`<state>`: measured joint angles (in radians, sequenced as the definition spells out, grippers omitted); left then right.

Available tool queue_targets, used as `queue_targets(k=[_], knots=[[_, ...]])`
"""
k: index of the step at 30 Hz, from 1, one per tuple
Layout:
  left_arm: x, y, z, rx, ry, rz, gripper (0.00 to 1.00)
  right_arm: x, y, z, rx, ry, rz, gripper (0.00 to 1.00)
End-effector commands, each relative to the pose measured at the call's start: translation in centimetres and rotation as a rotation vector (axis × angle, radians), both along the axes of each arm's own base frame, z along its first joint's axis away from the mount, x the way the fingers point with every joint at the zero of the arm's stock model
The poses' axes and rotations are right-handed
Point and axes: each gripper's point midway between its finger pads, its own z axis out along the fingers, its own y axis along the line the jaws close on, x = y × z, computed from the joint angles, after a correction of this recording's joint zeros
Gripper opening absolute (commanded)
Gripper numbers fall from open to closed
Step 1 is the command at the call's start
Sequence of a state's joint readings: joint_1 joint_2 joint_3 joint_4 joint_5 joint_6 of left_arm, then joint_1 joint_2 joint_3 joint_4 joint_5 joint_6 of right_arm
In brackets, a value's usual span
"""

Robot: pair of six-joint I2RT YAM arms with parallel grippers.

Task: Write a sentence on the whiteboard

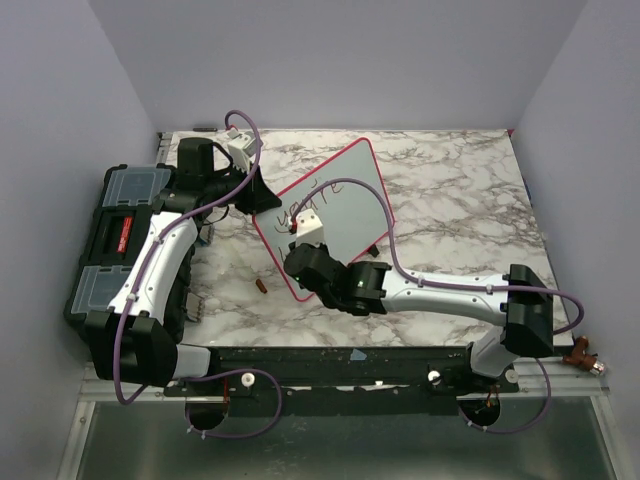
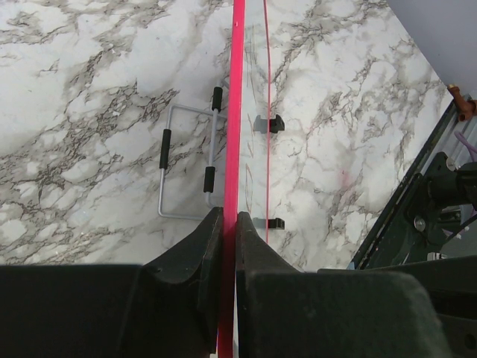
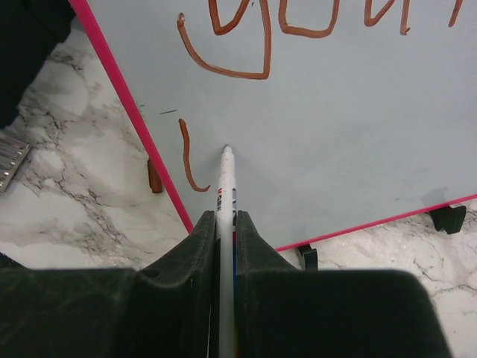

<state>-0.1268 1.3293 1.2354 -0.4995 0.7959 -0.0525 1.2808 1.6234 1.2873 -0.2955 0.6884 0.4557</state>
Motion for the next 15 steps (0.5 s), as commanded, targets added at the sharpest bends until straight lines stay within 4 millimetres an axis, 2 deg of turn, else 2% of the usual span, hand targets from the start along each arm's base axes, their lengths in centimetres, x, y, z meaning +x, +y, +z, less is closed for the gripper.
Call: queue_targets(k=[1,10,15], knots=[[0.9,0.6,2.2,0.021,-0.134,0.029,0.00,-0.3,0.4,-1.6,0.003,0.023,0.015,0.01],[0.9,0.6,2.2,0.020,-0.133,0.030,0.00,-1.0,-0.4,-3.6,-0.016,0.064,0.018,0.01],[1.0,0.6,2.2,0.020,-0.133,0.030,0.00,-0.4,-1.3,-3.5,-0.036,0.044,-0.033,0.01]])
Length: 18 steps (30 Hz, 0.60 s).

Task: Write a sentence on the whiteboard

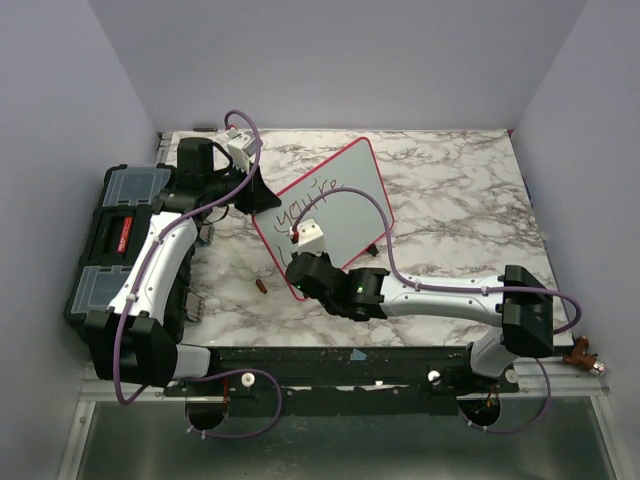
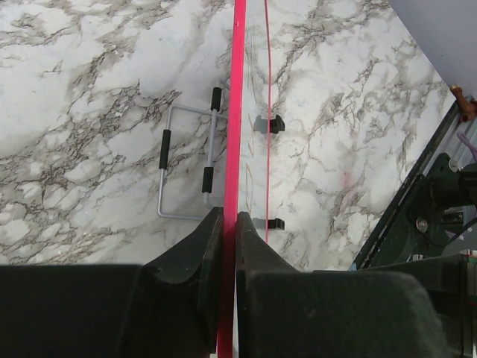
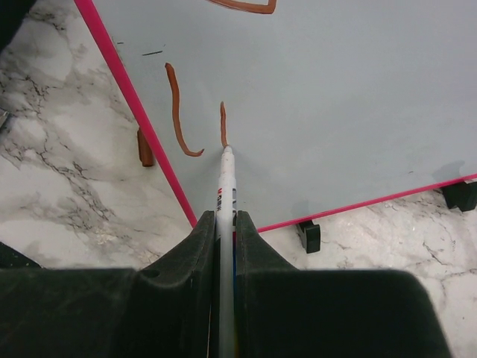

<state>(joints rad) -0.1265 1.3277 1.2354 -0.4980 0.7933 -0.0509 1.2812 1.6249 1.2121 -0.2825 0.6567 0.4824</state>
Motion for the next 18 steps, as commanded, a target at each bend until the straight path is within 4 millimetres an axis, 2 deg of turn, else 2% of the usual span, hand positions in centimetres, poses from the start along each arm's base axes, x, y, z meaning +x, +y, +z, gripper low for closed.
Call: queue_targets(k=[1,11,18], knots=[[0.9,0.6,2.1,0.017,-0.128,0.027,0.00,0.5,-0.6,-0.2,-0.001,-0.012,-0.052,0.01],[0.8,0.6,2.1,0.019,-0.130,0.028,0.00,2.7,-0.6,2.6,-0.010,-0.082,-0.100,0.01],[0.8,0.6,2.2,0.018,-0.130,0.027,0.00,2.7,0.8,3.4,0.008,-0.079,-0.048,0.01]])
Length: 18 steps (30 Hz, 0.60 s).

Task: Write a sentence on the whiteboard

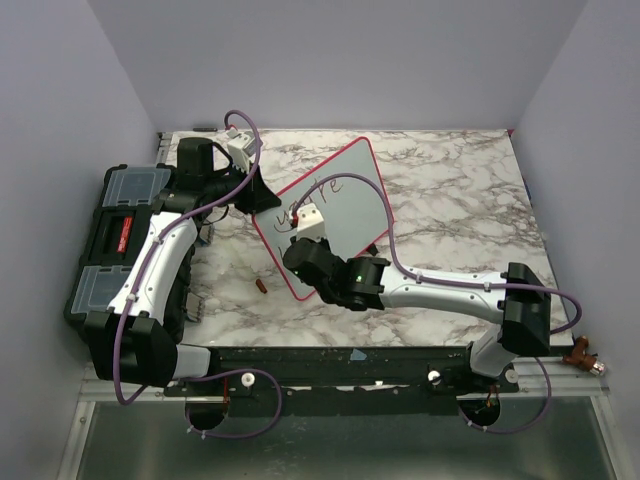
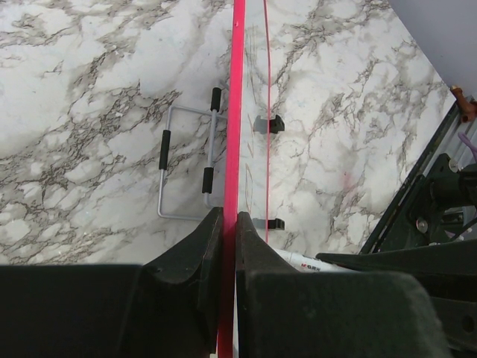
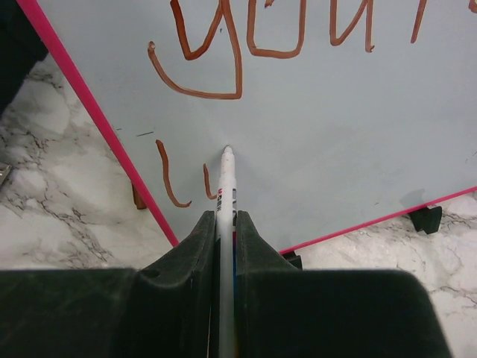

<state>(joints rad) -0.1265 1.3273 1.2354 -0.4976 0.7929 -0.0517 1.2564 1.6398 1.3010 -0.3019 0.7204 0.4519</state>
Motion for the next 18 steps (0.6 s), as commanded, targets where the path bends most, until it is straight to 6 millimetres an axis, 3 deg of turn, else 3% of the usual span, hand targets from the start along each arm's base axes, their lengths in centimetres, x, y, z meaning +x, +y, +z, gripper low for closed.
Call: queue_targets(k=[1,18], knots=[[0.8,0.6,2.2,0.019,-0.130,0.027,0.00,0.3,0.9,0.4,-0.001,-0.010,0.022,0.01],[0.7,0.6,2.4,0.023,-0.139,0.029,0.00,-1.4,1.3,-1.4,0.013,0.070,0.100,0.01]])
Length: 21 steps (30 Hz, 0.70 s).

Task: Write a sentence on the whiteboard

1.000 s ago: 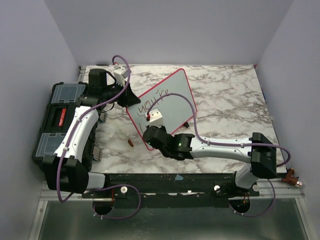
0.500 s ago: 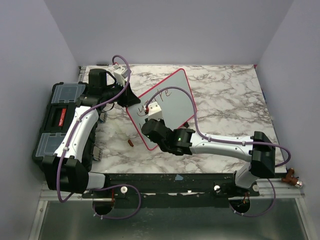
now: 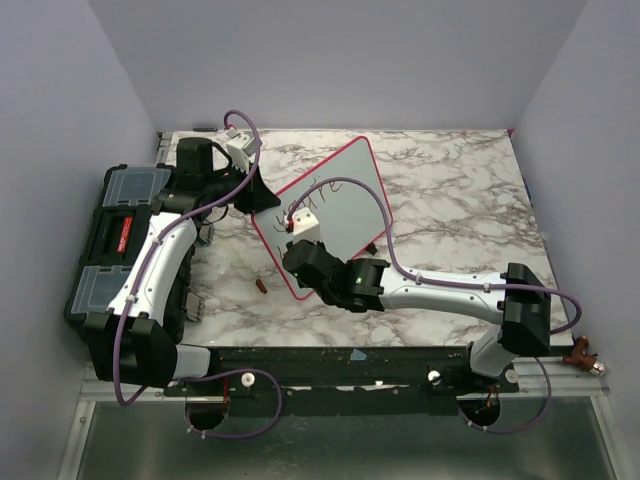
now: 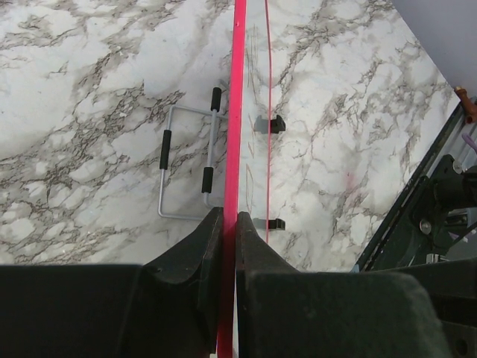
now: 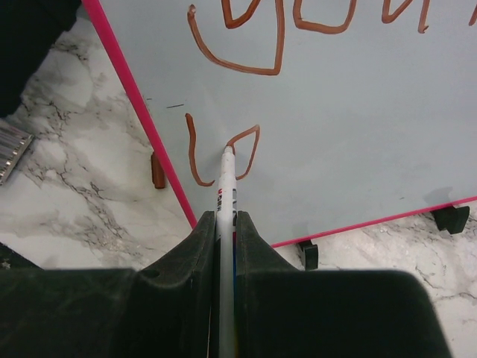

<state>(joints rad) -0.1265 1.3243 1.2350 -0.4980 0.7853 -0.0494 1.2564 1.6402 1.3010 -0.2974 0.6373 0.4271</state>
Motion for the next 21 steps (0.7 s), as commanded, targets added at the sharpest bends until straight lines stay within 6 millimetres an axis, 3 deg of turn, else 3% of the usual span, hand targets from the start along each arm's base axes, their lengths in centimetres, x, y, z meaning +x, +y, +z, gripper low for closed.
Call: queue_targets(k=[1,11,15,21], knots=[[0.7,0.5,2.3,0.018,-0.132,0.023,0.00,-0.5,0.2,-0.9,0.011,0.033,0.020,0.01],[0.8,0.5,1.9,0.022,-0.121,0.023,0.00,0.2,-2.4,1.9,0.034,-0.040,-0.047,0.01],[0.8,0.5,1.8,0.024,-0.120,0.022,0.00,1.0,-3.7,2.4,0.016,-0.077,-0.101,0.01],[0.9,0.4,1.6,0.026,-0.113,0.018,0.00,2.1,-4.0,2.5,0.021,-0.074,-0.118,0.01]])
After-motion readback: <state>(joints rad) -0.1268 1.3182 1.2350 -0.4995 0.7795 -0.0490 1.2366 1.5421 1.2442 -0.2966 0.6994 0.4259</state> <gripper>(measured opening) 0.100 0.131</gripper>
